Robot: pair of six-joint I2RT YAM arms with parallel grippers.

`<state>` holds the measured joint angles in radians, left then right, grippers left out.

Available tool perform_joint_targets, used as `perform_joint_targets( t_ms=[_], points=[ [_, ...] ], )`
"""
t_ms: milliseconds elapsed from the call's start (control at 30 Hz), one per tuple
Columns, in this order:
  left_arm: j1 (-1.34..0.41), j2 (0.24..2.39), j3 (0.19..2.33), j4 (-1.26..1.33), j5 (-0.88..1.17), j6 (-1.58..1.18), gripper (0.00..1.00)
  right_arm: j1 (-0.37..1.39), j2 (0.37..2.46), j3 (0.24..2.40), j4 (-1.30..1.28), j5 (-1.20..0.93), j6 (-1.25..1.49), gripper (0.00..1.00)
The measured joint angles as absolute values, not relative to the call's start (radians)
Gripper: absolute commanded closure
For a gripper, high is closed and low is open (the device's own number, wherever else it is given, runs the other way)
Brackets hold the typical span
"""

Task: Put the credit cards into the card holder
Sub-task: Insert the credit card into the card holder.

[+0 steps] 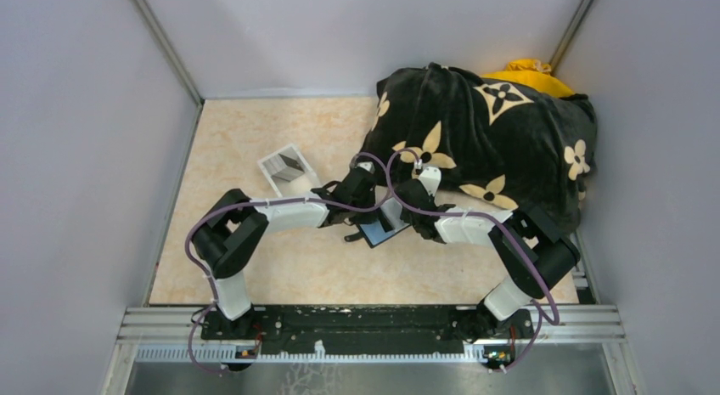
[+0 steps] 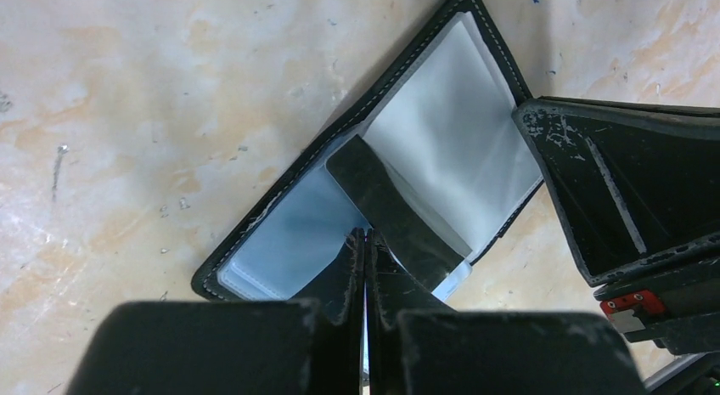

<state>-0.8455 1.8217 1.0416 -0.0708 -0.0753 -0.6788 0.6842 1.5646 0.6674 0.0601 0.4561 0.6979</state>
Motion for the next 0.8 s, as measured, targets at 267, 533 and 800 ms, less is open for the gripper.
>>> perform_joint_targets(
  t_ms=[267,533,800],
  points=[
    [-0.875,1.844,1.069,-0.078,-0.075,-0.653,1.0,0.684,1.565,0.667,0.061,0.455,0.692,0.9],
    [-0.881,1.852,1.075,-0.074,-0.069,-0.662,1.0,0.684,1.565,0.667,0.062,0.454,0.69,0.9],
    [-0.912,1.859,1.075,-0.063,-0.061,-0.692,1.0,0.684,1.564,0.664,0.067,0.454,0.691,0.9]
  ],
)
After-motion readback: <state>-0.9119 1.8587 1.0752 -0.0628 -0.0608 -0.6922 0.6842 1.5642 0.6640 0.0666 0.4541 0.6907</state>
